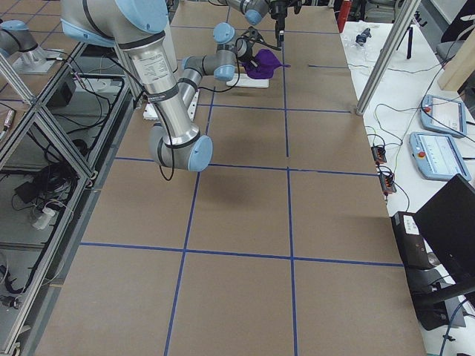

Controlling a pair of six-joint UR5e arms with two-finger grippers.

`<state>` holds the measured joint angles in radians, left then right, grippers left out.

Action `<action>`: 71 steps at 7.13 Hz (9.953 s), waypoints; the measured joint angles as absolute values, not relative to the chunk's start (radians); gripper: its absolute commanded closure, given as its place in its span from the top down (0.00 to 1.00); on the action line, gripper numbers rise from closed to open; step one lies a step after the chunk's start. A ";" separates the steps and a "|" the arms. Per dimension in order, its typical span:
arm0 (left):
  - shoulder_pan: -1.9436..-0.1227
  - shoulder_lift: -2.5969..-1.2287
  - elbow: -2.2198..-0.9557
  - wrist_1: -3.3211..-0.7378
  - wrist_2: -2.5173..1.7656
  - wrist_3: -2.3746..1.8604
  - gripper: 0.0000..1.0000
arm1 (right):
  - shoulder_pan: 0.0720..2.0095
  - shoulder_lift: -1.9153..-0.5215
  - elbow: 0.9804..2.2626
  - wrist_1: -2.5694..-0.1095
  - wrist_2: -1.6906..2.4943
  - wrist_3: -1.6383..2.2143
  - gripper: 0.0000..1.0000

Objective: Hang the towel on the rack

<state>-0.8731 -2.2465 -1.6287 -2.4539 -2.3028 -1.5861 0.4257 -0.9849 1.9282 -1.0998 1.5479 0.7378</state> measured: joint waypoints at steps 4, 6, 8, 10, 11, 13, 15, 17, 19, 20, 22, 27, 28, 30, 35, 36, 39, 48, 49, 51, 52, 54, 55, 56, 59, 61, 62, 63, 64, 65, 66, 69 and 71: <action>-0.801 -2.267 -1.608 -2.459 -2.216 -1.586 0.92 | 0.421 -0.979 1.938 -1.100 1.548 0.738 0.00; -0.790 -2.263 -1.600 -2.459 -2.212 -1.583 0.90 | 0.420 -0.977 1.952 -1.123 1.548 0.738 0.00; -0.780 -2.263 -1.597 -2.457 -2.212 -1.582 0.65 | 0.420 -0.976 1.957 -1.139 1.547 0.738 0.00; -0.774 -2.262 -1.599 -2.457 -2.212 -1.584 0.00 | 0.420 -0.976 1.958 -1.141 1.547 0.738 0.00; -0.774 -2.260 -1.602 -2.457 -2.212 -1.586 0.00 | 0.420 -0.976 1.959 -1.141 1.547 0.738 0.00; -0.775 -2.257 -1.607 -2.457 -2.215 -1.586 0.00 | 0.421 -0.980 1.964 -1.141 1.547 0.738 0.00; -0.777 -2.255 -1.608 -2.457 -2.216 -1.585 0.00 | 0.422 -0.987 1.976 -1.141 1.549 0.738 0.00; -0.779 -2.255 -1.608 -2.457 -2.217 -1.585 0.00 | 0.420 -0.989 1.978 -1.142 1.551 0.738 1.00; -0.782 -2.255 -1.608 -2.456 -2.217 -1.585 0.00 | 0.418 -0.994 1.985 -1.148 1.554 0.738 1.00; -0.786 -2.255 -1.608 -2.456 -2.218 -1.585 0.00 | 0.417 -0.996 1.994 -1.168 1.556 0.738 1.00; -0.802 -2.255 -1.611 -2.453 -2.227 -1.585 0.00 | 0.411 -1.004 2.075 -1.318 1.563 0.735 1.00; -0.831 -2.150 -1.846 -2.419 -2.096 -1.658 0.00 | 0.750 -1.027 2.258 -1.907 1.883 0.709 1.00; -0.788 -2.140 -1.916 -2.344 -1.989 -1.674 0.00 | 0.847 -1.033 2.256 -2.000 1.953 0.660 1.00; -0.653 -2.136 -2.054 -2.109 -1.747 -1.678 0.00 | 0.979 -1.042 2.247 -2.188 2.002 0.470 1.00; -0.532 -1.930 -2.349 -1.805 -1.531 -1.674 0.00 | 1.224 -1.166 2.143 -2.263 2.144 0.137 1.00; -0.539 -1.853 -2.371 -1.802 -1.529 -1.672 0.00 | 1.252 -1.172 2.121 -2.262 2.163 0.113 1.00; -0.623 -1.670 -2.375 -1.805 -1.528 -1.566 0.00 | 1.305 -1.180 2.080 -2.251 2.224 0.098 1.00; -0.762 -1.440 -2.236 -1.977 -1.663 -1.075 1.00 | 1.501 -1.381 1.903 -2.088 2.289 -0.198 1.00; -0.859 -1.431 -2.203 -1.978 -1.782 -0.941 1.00 | 1.534 -1.431 1.837 -2.005 2.295 -0.256 1.00; -1.074 -1.424 -2.082 -1.972 -2.001 -0.662 1.00 | 1.566 -1.522 1.651 -1.712 2.316 -0.289 1.00; -1.165 -1.424 -2.008 -1.959 -2.072 -0.528 1.00 | 1.569 -1.538 1.564 -1.598 2.316 -0.279 1.00; -1.295 -1.433 -1.921 -1.837 -2.120 -0.305 1.00 | 1.566 -1.540 1.507 -1.526 2.317 -0.168 1.00; -1.358 -1.440 -1.891 -1.755 -2.146 -0.203 1.00 | 1.566 -1.539 1.511 -1.518 2.333 -0.110 1.00; -1.435 -1.443 -1.837 -1.708 -2.212 -0.100 1.00 | 1.566 -1.538 1.517 -1.515 2.366 -0.083 1.00; -1.564 -1.450 -1.722 -1.661 -2.318 0.035 1.00 | 1.567 -1.538 1.532 -1.514 2.412 -0.054 1.00; -1.581 -1.461 -1.710 -1.622 -2.343 0.041 1.00 | 1.568 -1.545 1.550 -1.514 2.413 -0.043 1.00; -1.583 -1.465 -1.710 -1.617 -2.353 0.040 1.00 | 1.568 -1.547 1.550 -1.515 2.413 -0.042 1.00; -1.584 -1.467 -1.709 -1.615 -2.357 0.040 1.00 | 1.568 -1.547 1.548 -1.515 2.413 -0.040 1.00; -1.584 -1.469 -1.709 -1.614 -2.358 0.040 1.00 | 1.568 -1.547 1.548 -1.515 2.412 -0.027 1.00; -1.585 -1.469 -1.708 -1.615 -2.359 0.040 1.00 | 1.568 -1.547 1.551 -1.515 2.412 -0.001 1.00; -1.585 -1.468 -1.708 -1.615 -2.359 0.041 1.00 | 1.568 -1.547 1.557 -1.515 2.411 0.018 1.00; -1.585 -1.469 -1.709 -1.616 -2.359 0.041 1.00 | 1.568 -1.546 1.561 -1.514 2.409 0.032 1.00; -1.585 -1.469 -1.710 -1.617 -2.359 0.041 1.00 | 1.569 -1.546 1.563 -1.514 2.410 0.032 1.00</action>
<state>-1.5846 -1.4695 -1.7098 -1.6167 -2.3593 0.0414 1.5687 -1.5462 1.5626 -1.5140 2.4103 0.0319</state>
